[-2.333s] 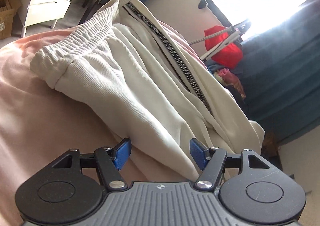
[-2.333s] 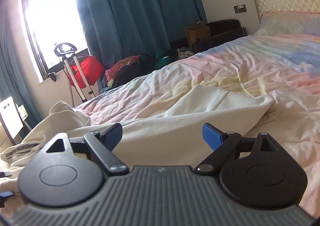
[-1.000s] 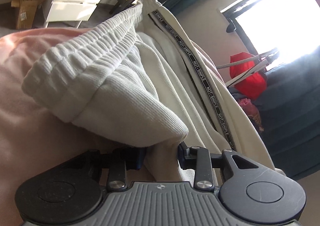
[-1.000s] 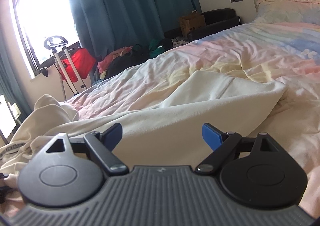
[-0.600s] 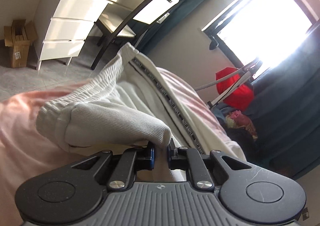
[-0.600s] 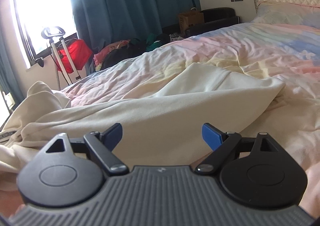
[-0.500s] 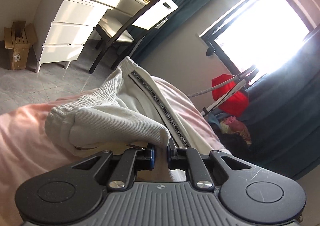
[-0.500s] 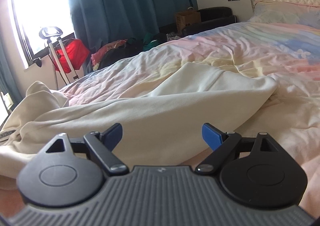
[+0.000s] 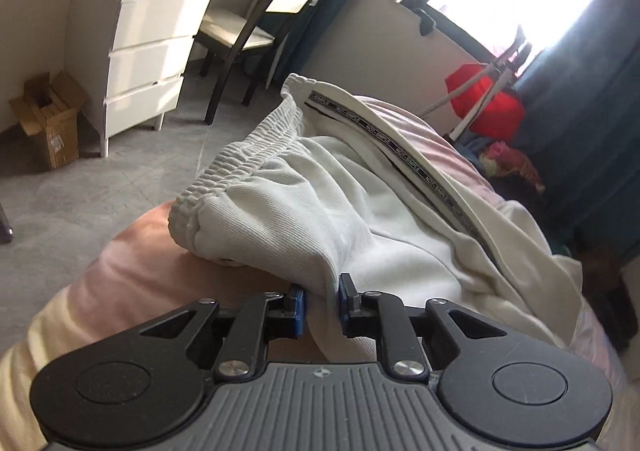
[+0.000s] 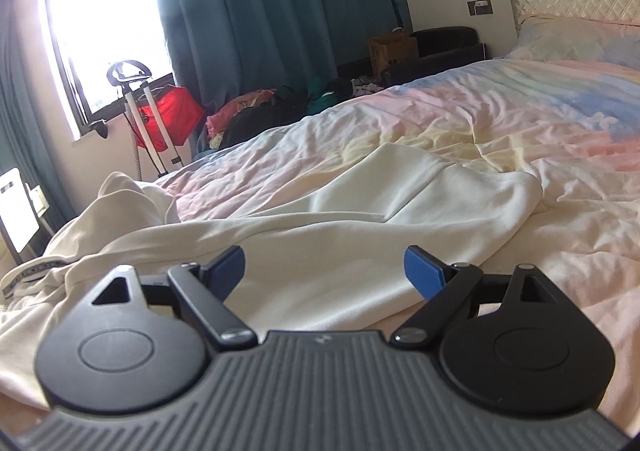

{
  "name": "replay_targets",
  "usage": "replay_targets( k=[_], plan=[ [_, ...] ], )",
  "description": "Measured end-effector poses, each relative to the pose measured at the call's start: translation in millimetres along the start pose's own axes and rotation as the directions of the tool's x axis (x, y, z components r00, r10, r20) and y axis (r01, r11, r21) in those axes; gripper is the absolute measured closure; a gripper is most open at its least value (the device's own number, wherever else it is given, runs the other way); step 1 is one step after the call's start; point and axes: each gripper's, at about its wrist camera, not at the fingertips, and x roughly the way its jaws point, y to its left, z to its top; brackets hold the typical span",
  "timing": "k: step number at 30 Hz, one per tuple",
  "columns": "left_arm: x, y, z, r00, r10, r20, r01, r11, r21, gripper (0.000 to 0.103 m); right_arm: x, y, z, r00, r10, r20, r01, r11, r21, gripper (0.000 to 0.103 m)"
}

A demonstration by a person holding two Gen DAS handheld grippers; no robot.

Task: Fold clothes
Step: 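Release the sweatpants and lift the left tool away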

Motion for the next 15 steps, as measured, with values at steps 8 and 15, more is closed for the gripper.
replay_targets(
  k=[8, 15],
  plan=[
    [-45.6, -48.5, -21.3, 0.996, 0.058, 0.069, -0.077, 0.941, 0.33, 0.038, 4.2, 1.7, -1.2, 1.0, 0.012, -0.009, -0.012, 1.0, 0.005, 0.015],
    [-71.8, -96.3, -47.1, 0.99, -0.041, 0.136, -0.023, 0.897, 0.441, 0.016, 8.3, 3.9, -3.6, 1.0, 0.023, -0.019, -0.023, 1.0, -0.002, 0.015]
  ],
)
